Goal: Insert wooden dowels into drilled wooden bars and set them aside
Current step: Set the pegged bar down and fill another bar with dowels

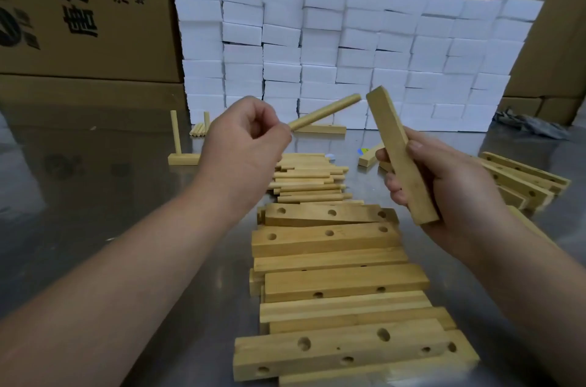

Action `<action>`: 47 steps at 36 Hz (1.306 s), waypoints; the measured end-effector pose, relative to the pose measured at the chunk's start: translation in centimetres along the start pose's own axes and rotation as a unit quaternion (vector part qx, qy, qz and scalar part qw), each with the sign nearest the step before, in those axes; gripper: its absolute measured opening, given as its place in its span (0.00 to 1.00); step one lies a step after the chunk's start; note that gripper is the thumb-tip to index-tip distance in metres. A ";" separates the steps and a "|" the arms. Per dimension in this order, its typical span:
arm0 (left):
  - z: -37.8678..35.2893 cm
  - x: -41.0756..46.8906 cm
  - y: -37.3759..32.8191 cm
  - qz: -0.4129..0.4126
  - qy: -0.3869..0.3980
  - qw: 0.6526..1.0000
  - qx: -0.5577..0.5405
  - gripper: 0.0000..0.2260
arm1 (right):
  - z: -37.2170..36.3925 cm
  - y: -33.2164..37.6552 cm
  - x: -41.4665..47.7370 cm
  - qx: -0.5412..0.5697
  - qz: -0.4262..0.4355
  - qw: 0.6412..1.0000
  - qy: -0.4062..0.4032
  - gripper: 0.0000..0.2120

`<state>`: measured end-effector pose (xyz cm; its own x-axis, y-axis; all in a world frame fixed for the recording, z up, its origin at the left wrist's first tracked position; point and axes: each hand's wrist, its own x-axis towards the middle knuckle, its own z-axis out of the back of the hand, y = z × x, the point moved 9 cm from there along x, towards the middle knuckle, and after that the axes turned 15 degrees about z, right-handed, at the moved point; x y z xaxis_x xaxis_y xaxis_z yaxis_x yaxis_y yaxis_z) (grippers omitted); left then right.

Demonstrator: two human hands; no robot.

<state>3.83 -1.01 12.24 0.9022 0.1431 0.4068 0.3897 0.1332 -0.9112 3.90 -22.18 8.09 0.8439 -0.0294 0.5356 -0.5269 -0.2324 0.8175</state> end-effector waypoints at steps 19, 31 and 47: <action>-1.2 -1.7 -1.3 -0.119 -0.015 0.984 0.132 0.16 | 0.2 0.6 0.0 -0.191 0.061 0.979 0.040 0.15; -1.7 -2.3 -1.8 -0.162 -0.022 0.962 0.218 0.13 | -2.2 0.8 -0.6 -0.149 0.029 0.981 0.118 0.11; -1.4 -2.1 -1.8 -0.162 -0.039 0.954 0.249 0.12 | -2.1 0.6 -1.1 -0.101 0.034 0.985 0.136 0.19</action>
<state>1.47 -2.95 12.96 0.7248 0.0853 0.6837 0.4922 0.6302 -0.6005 2.49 -20.26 8.43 0.7618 0.2303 0.6054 -0.6142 -0.0401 0.7881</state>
